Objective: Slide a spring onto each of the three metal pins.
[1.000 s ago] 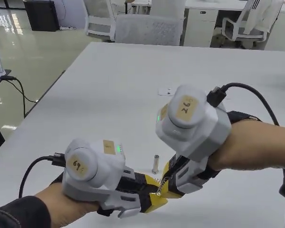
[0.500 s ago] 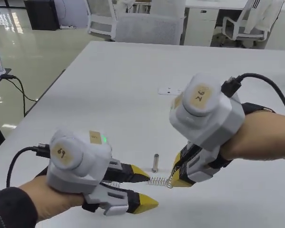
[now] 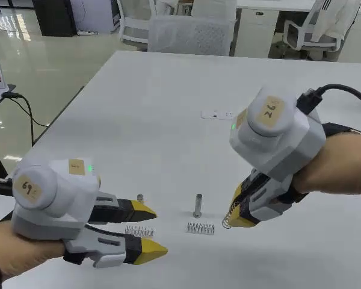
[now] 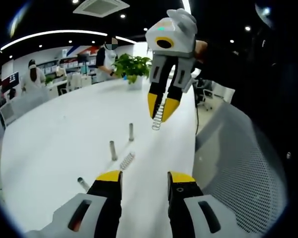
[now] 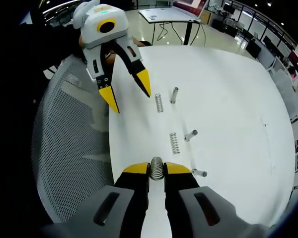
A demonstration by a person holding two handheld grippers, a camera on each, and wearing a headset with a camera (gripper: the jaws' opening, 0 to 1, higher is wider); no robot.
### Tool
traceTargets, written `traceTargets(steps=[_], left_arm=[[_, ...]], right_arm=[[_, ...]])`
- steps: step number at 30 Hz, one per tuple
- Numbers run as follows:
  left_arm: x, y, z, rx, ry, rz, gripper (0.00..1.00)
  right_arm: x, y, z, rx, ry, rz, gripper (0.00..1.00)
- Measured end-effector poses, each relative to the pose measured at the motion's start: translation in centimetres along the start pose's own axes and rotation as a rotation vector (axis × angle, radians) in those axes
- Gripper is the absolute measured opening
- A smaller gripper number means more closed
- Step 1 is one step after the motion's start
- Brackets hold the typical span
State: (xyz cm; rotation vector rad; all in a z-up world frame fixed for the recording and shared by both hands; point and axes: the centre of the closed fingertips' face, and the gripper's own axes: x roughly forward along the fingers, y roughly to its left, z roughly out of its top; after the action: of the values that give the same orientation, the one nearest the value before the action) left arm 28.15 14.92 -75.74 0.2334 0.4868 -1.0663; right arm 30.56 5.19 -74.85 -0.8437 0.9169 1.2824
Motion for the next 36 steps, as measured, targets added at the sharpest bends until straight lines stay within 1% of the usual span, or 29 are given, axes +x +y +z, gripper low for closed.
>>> traceTargets(steps=[4,9,11,15,17,18,20,22,24,27,30,36], left_arm=[[-0.8,0.2,-0.3,-0.027,-0.021,0.035,0.31],[-1.7,0.8,-1.2,-0.069,-0.045,0.082,0.33],[-2.0,1.0,-1.3,-0.084,-0.053,0.098,0.34],[-2.5,1.2,-1.3,-0.104,-0.070,0.127,0.36],[-2.7,1.3,-1.1,-0.108,-0.081,0.139,0.37],[-2.7,1.3,-1.1,-0.112,-0.084,0.144,0.38],[-2.6,1.3,-1.0,-0.123,-0.088,0.148,0.39],[-2.5,1.2,-1.1,-0.127,-0.087,0.147,0.41],[-2.4,1.1,-1.1,-0.129,-0.090,0.145,0.41],[-2.2,1.0,-1.2,-0.135,-0.091,0.145,0.42],[-2.1,1.0,-1.1,-0.140,-0.093,0.147,0.44],[-1.9,0.7,-1.0,-0.143,-0.096,0.146,0.45]], right_arm=[[-0.3,-0.7,-0.6,0.010,0.010,-0.012,0.08],[-0.8,-2.0,-1.2,0.031,0.019,-0.033,0.08],[-0.9,-2.5,-1.4,0.038,0.024,-0.043,0.08],[-1.3,-4.0,-1.9,0.051,0.037,-0.072,0.08],[-1.4,-4.9,-2.2,0.054,0.051,-0.096,0.08],[-1.4,-5.8,-2.6,0.057,0.064,-0.110,0.08],[-1.3,-6.8,-3.0,0.065,0.081,-0.128,0.08],[-1.0,-7.4,-3.3,0.073,0.096,-0.137,0.08],[-0.8,-7.6,-3.5,0.068,0.108,-0.141,0.08],[-0.1,-7.8,-3.5,0.074,0.115,-0.126,0.08],[0.4,-7.9,-3.7,0.074,0.133,-0.123,0.08],[1.4,-7.9,-3.9,0.080,0.150,-0.099,0.08]])
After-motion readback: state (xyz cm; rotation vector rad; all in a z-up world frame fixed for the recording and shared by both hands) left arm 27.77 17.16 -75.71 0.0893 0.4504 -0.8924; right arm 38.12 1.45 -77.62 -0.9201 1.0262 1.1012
